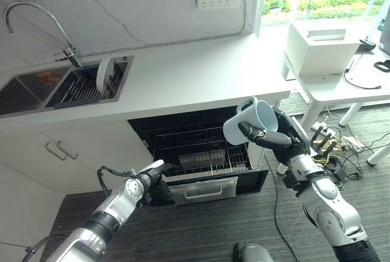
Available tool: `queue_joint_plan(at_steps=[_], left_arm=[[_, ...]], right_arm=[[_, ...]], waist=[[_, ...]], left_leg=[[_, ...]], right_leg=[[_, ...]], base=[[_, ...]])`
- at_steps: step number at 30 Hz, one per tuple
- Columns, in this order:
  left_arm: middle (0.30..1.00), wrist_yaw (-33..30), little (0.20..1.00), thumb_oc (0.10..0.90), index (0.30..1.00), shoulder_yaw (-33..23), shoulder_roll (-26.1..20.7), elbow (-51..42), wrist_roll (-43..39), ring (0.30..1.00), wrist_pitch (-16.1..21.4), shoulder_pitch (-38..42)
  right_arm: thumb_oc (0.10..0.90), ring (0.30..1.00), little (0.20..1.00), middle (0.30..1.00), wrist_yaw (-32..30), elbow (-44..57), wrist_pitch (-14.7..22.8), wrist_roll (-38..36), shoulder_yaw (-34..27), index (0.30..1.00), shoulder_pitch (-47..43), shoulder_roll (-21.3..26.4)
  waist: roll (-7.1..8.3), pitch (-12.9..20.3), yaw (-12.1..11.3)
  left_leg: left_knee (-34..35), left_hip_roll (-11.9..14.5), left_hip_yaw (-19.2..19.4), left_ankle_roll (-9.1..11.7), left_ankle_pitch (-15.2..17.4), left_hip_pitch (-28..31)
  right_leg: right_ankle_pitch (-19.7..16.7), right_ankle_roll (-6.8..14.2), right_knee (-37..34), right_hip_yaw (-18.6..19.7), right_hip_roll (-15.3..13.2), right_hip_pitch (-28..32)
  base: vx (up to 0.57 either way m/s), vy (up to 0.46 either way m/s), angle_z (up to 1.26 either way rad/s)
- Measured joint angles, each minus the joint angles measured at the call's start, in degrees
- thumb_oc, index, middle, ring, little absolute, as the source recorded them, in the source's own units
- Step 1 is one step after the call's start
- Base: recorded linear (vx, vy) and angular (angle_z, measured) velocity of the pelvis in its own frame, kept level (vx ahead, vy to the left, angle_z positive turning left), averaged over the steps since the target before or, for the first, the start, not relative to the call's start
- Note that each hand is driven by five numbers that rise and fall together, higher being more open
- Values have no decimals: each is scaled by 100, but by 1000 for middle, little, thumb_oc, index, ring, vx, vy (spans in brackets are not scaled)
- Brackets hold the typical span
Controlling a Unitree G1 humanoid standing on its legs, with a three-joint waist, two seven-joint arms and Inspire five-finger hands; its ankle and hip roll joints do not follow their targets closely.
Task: Place the dishes in the dishwasher.
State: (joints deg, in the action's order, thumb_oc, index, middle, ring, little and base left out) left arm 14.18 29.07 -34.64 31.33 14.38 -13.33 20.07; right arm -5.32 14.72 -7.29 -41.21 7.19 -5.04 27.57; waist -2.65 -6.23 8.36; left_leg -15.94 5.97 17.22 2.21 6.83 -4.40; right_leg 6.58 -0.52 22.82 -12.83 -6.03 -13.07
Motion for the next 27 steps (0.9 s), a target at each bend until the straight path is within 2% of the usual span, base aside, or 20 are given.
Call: queue_joint_plan(at_steps=[6, 9, 11, 14, 16, 20, 22, 25, 27], left_arm=[[900, -245, 900, 800, 900, -19, 78, 349, 203, 900, 170, 21], [900, -259, 900, 800, 900, -26, 403, 630, 441, 900, 220, 57], [900, -269, 900, 800, 900, -3, 824, 1068, 710, 900, 230, 46], [900, -96, 900, 800, 900, -23, 983, 1403, 924, 900, 199, 84], [900, 374, 900, 800, 900, 12, 1107, 1659, 1313, 900, 153, 238], [900, 1529, 900, 800, 900, 311, 1041, 1463, 1783, 900, -77, 461], [900, 1869, 900, 800, 900, 316, 1016, 1393, 1798, 900, -183, 501], [900, 2762, 900, 800, 900, 349, 851, 1164, 1793, 900, -256, 552], [900, 2949, 900, 800, 900, 468, 730, 840, 1804, 900, -296, 525]], right_arm=[[400, 300, 300, 300, 97, -2, -85, 1, 3, 300, -4, -2], [400, 300, 300, 300, 197, -2, -134, 9, 7, 300, -4, -10], [400, 300, 300, 300, 237, -1, -215, 14, 8, 300, -3, -14], [400, 300, 300, 300, 262, 0, -315, 16, 8, 300, 2, -17], [400, 300, 300, 300, 361, 3, -373, 16, 35, 300, -1, -19], [400, 300, 300, 300, 405, 2, -464, 53, 67, 300, 2, -23], [400, 300, 300, 300, 409, 3, -484, 53, 87, 300, 2, -22], [400, 300, 300, 300, 408, 2, -542, 54, 101, 300, 1, -17], [400, 300, 300, 300, 408, 2, -562, 54, 102, 300, 0, -9]], waist=[[-6, 3, -23], [-6, 3, -30], [-5, 3, -28], [-22, 55, 39], [-90, 214, 106], [-102, 235, 142], [-106, 238, 154], [-112, 243, 151], [-114, 243, 148]], left_leg=[[40, 38, 119, 13, -2, 61], [35, 37, 124, 20, 14, 67], [35, 39, 128, 26, 20, 104], [34, 73, 136, 56, 77, 199], [30, 77, 148, 52, 99, 198], [27, 91, 230, 51, 123, 243], [27, 90, 238, 55, 122, 249], [27, 89, 240, 88, 120, 247], [27, 90, 239, 93, 130, 247]], right_leg=[[-3, -7, -4, 90, 61, 15], [-4, -6, -5, 100, 61, 22], [-3, -7, -13, 111, 70, 48], [1, -4, -74, 119, 111, 170], [3, -1, -88, 128, 123, 176], [5, 0, -83, 196, 139, 183], [0, -8, -80, 201, 139, 185], [-26, -48, -67, 200, 137, 193], [-28, -52, -70, 194, 135, 200]], base=[[7, -6, -9], [0, 0, 0], [38, 6, -4], [26, 0, -3], [22, 5, -5], [18, 12, -9], [1, 3, -2], [0, 0, 0], [0, 0, 0]])
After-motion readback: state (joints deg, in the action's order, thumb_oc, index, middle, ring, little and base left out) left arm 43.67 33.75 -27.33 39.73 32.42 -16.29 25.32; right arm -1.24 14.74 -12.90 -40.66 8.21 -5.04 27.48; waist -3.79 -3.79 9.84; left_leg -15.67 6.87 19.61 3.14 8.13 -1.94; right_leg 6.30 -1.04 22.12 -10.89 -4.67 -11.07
